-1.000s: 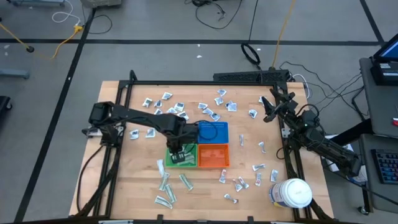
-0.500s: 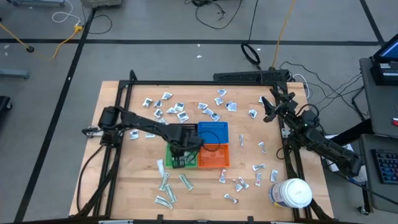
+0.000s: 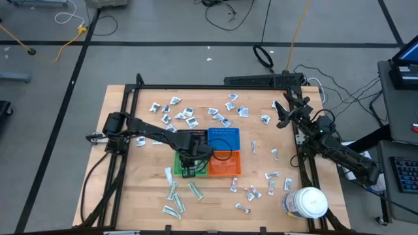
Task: Pick & Place First Aid Supplies
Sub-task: Put the bandage into the green bin
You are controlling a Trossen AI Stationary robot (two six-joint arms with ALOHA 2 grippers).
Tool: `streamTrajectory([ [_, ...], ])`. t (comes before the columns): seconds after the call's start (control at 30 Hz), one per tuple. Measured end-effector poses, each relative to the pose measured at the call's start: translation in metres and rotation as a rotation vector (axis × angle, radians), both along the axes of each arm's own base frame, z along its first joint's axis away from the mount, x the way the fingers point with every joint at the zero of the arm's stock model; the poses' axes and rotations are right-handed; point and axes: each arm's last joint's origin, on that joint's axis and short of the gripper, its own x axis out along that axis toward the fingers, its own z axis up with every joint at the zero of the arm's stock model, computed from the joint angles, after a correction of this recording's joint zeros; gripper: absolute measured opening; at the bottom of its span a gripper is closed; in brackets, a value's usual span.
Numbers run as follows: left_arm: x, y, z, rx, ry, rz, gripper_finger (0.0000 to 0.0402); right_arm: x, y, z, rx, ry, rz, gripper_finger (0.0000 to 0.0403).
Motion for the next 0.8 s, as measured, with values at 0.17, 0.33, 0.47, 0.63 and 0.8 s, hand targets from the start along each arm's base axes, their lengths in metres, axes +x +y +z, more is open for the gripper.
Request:
streamTrajectory([
  [0.17,0.000,0.003,0.000,-0.011,0.007,0.032,0.0129,0.000,0.000,0.000,0.000,0.000,0.000,0.0263],
  [0.33,-0.002,0.007,0.010,-0.012,0.031,0.147,0.0171,0.000,0.000,0.000,0.000,0.000,0.000,0.0263],
  [0.47,-0.001,0.008,0.021,-0.017,-0.002,0.238,0.0183,0.000,0.000,0.000,0.000,0.000,0.000,0.0263],
  [0.63,-0.005,0.008,0.039,-0.028,-0.034,0.389,0.0184,0.000,0.000,0.000,0.001,0.001,0.000,0.0263],
  [0.8,-0.012,0.009,0.055,-0.038,-0.056,0.564,0.0184,0.000,0.000,0.000,0.000,0.001,0.000,0.0263],
])
